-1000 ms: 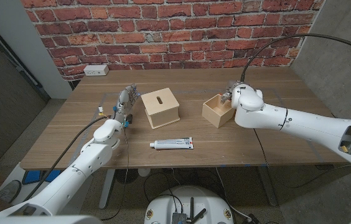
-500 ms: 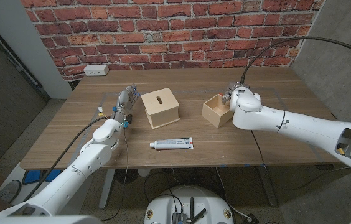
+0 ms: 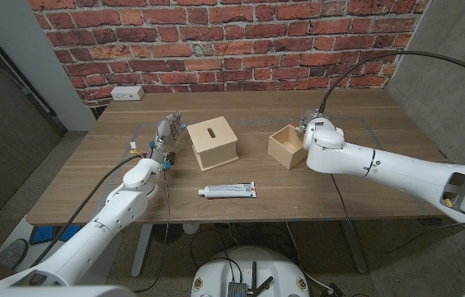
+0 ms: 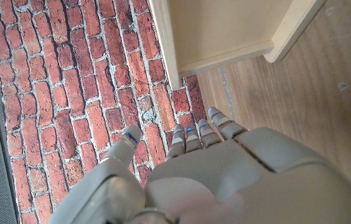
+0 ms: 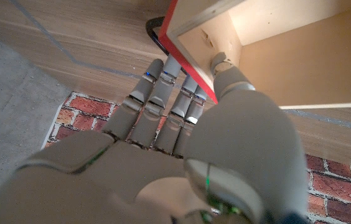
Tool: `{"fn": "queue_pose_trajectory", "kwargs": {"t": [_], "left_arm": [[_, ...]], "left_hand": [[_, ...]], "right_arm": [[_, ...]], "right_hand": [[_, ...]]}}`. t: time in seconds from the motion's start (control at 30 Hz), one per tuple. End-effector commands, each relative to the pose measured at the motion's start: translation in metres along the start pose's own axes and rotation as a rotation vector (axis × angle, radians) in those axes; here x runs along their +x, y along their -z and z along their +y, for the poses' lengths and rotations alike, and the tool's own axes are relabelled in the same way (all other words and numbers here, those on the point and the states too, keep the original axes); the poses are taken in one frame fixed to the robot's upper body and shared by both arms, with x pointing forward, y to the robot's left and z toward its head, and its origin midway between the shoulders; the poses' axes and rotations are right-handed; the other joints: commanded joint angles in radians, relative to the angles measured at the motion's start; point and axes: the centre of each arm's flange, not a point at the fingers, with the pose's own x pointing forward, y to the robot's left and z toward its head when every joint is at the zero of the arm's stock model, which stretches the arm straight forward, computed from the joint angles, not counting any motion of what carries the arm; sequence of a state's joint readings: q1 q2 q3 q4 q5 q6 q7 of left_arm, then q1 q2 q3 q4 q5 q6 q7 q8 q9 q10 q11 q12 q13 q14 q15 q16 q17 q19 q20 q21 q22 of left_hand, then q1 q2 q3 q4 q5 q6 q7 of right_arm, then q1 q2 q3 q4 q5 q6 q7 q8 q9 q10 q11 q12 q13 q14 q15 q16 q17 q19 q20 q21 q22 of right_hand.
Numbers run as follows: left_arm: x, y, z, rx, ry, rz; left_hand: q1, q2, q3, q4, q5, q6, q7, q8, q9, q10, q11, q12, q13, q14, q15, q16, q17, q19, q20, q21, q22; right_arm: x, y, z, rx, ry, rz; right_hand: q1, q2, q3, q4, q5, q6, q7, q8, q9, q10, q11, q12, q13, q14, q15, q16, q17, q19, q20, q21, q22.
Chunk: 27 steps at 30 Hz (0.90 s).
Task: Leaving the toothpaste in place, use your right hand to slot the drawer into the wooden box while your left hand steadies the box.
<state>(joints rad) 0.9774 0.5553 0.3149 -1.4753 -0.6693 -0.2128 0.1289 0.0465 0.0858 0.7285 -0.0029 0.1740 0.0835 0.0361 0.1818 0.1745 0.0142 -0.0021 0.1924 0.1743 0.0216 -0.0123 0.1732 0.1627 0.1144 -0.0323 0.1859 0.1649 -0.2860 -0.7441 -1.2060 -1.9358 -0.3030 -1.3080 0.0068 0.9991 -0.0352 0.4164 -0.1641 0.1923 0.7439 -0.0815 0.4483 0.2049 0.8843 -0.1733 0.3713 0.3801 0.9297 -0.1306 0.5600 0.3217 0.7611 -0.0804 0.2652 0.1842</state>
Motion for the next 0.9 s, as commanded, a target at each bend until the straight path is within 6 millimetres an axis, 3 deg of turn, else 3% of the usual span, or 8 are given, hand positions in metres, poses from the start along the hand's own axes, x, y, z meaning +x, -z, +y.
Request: {"fn": "queue_pose_trajectory", "kwargs": {"t": [0.03, 0.4, 0.9], "left_arm": [[-0.0008, 0.0005, -0.0016, -0.003, -0.003, 0.002], [-0.0007, 0.0007, -0.0023, -0.004, 0.0, 0.002], [-0.0033, 0.0021, -0.002, -0.009, 0.002, 0.002]], "left_hand": [[-0.013, 0.07, 0.009, -0.001, 0.002, 0.011, 0.002, 0.002, 0.001, 0.006, 0.0, 0.001, 0.004, 0.011, 0.001, 0.002, 0.004, 0.006, -0.051, 0.004, 0.003], [-0.013, 0.07, 0.01, -0.001, 0.002, 0.012, 0.0, 0.002, 0.001, 0.008, -0.001, 0.001, 0.004, 0.012, 0.0, 0.002, 0.004, 0.008, -0.052, 0.004, 0.003], [-0.014, 0.069, 0.011, 0.0, 0.002, 0.012, 0.0, 0.001, 0.001, 0.009, -0.003, 0.001, 0.004, 0.013, 0.002, 0.002, 0.004, 0.009, -0.052, 0.004, 0.003]], "right_arm": [[0.0028, 0.0002, -0.0004, 0.008, 0.012, 0.012], [0.0024, -0.0017, -0.0007, 0.009, 0.049, 0.026], [-0.0009, -0.004, 0.0015, 0.009, 0.091, 0.033]], "right_hand": [[-0.013, -0.001, 0.002, 0.008, 0.003, 0.012, -0.035, 0.001, 0.001, 0.016, 0.005, -0.001, 0.002, 0.011, -0.103, -0.01, 0.0, 0.007, -0.109, 0.005, 0.003], [0.003, 0.016, -0.001, 0.0, 0.01, 0.078, -0.054, 0.023, -0.004, 0.077, -0.011, 0.013, 0.017, 0.063, -0.108, 0.001, 0.019, 0.031, -0.114, 0.017, 0.006], [0.098, 0.061, -0.005, -0.01, 0.018, 0.179, -0.072, 0.068, 0.0, 0.197, -0.033, 0.03, 0.041, 0.166, -0.109, 0.022, 0.071, 0.051, -0.126, 0.051, 0.02]]}}
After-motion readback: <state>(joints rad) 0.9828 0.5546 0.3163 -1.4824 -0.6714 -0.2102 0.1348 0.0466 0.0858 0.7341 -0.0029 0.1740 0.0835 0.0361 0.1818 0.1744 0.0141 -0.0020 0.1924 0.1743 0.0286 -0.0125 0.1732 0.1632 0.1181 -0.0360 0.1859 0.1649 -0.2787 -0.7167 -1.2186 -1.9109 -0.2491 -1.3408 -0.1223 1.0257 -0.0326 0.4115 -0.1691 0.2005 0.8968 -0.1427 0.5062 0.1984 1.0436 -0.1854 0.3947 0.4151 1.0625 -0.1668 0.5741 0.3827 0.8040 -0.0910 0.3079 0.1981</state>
